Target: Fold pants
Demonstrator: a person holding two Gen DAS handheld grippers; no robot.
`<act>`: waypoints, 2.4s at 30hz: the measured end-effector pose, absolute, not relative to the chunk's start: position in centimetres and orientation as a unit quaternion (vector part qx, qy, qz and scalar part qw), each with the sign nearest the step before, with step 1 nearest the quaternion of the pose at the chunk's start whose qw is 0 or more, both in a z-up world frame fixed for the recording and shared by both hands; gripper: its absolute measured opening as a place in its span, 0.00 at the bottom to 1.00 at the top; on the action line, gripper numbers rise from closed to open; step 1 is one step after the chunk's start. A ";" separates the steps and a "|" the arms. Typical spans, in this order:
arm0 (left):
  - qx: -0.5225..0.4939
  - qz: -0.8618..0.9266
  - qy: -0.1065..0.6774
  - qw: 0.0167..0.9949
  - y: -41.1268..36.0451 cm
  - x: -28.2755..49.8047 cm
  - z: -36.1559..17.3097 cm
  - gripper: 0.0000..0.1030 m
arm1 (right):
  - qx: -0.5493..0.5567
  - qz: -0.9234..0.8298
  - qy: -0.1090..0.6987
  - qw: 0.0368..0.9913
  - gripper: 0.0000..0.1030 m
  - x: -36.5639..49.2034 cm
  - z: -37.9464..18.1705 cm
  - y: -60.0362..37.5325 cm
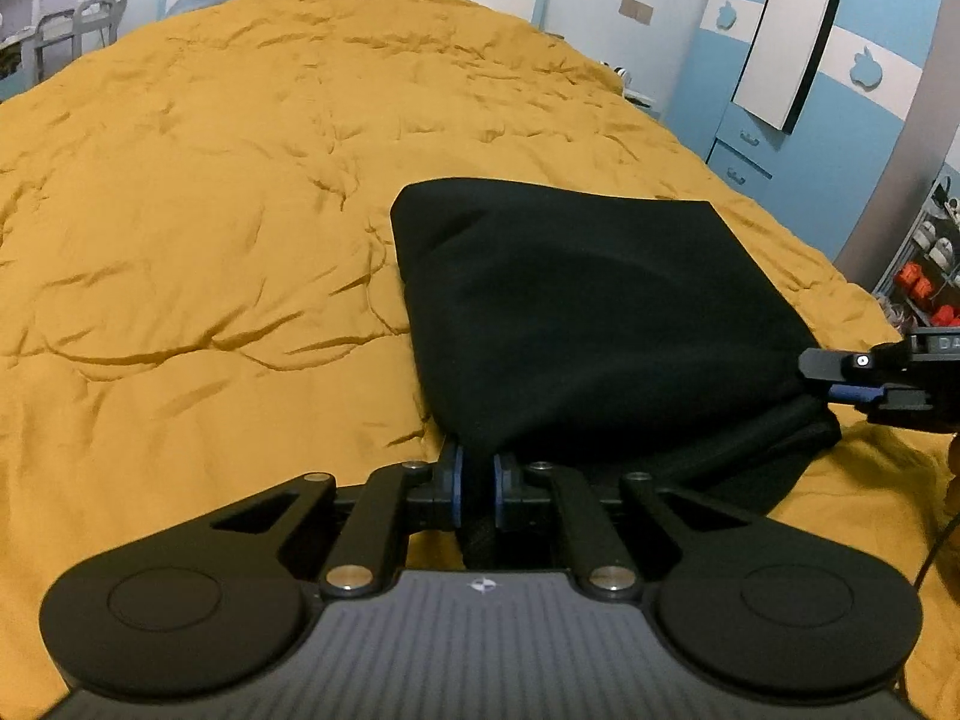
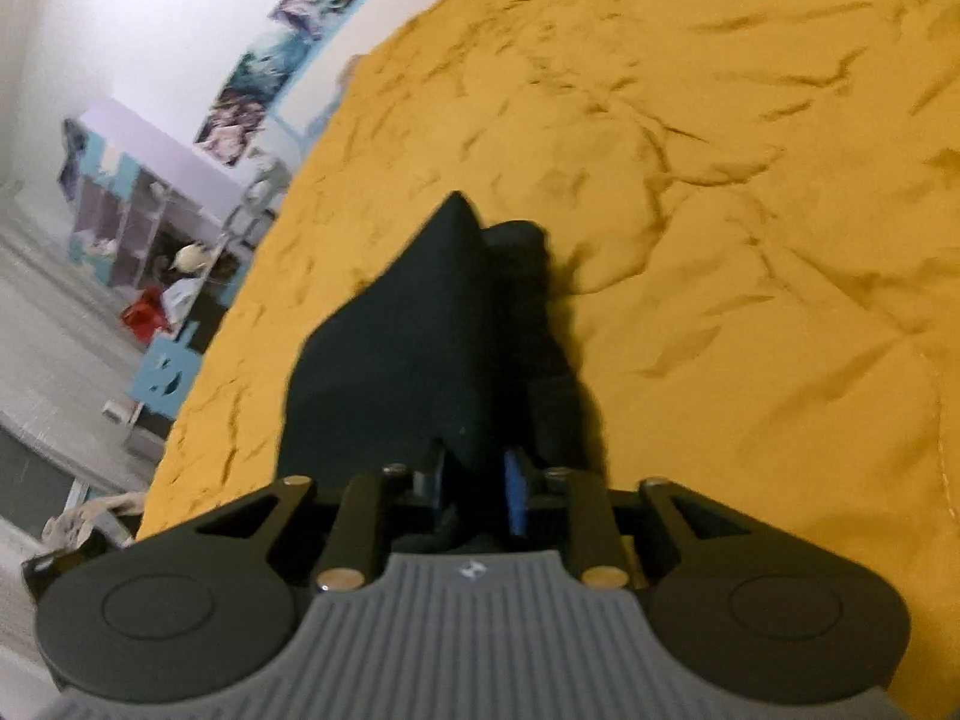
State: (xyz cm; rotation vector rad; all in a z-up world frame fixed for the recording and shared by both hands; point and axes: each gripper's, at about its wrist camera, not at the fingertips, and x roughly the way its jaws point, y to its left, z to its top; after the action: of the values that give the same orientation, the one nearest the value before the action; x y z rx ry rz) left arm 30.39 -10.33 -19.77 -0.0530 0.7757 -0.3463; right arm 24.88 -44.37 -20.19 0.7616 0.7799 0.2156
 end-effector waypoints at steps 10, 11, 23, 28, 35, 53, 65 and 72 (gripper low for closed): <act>-0.041 -0.164 0.386 0.907 -9.6 30.7 -19.8 0.12 | 0.008 0.078 0.400 0.913 0.00 22.9 -17.5 -39.1; -0.040 -0.165 0.386 0.907 -9.6 30.8 -19.8 0.12 | 0.030 0.085 0.395 0.914 0.00 22.8 -17.1 -39.6; -0.036 -0.163 0.393 0.904 -10.3 31.0 -20.0 0.12 | 0.146 0.051 0.363 0.919 0.40 31.0 -14.9 -40.6; -0.041 -0.170 0.396 0.901 -10.0 31.2 -20.0 0.12 | 0.215 0.049 0.394 0.892 0.25 37.2 -17.2 -42.0; -0.038 -0.181 0.398 0.898 -10.0 31.2 -20.4 0.12 | 0.246 0.056 0.394 0.884 0.08 39.9 -18.9 -43.0; -0.006 -0.156 0.418 0.895 -11.3 31.3 -19.5 0.13 | 0.180 0.076 0.423 0.885 0.35 29.3 -18.7 -42.9; 0.013 -0.151 0.421 0.894 -10.8 30.9 -19.6 0.22 | 0.135 0.038 0.459 0.877 0.34 26.7 -18.6 -41.6; -0.002 -0.174 0.393 0.903 -8.9 29.8 -17.5 0.43 | 0.150 0.051 0.437 0.885 0.34 25.3 -17.1 -42.1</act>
State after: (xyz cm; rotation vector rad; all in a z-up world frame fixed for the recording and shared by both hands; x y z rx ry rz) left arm 29.78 -8.86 -17.47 -0.0045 0.8125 -0.3589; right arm 25.26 -42.14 -17.09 0.3125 0.9095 0.1061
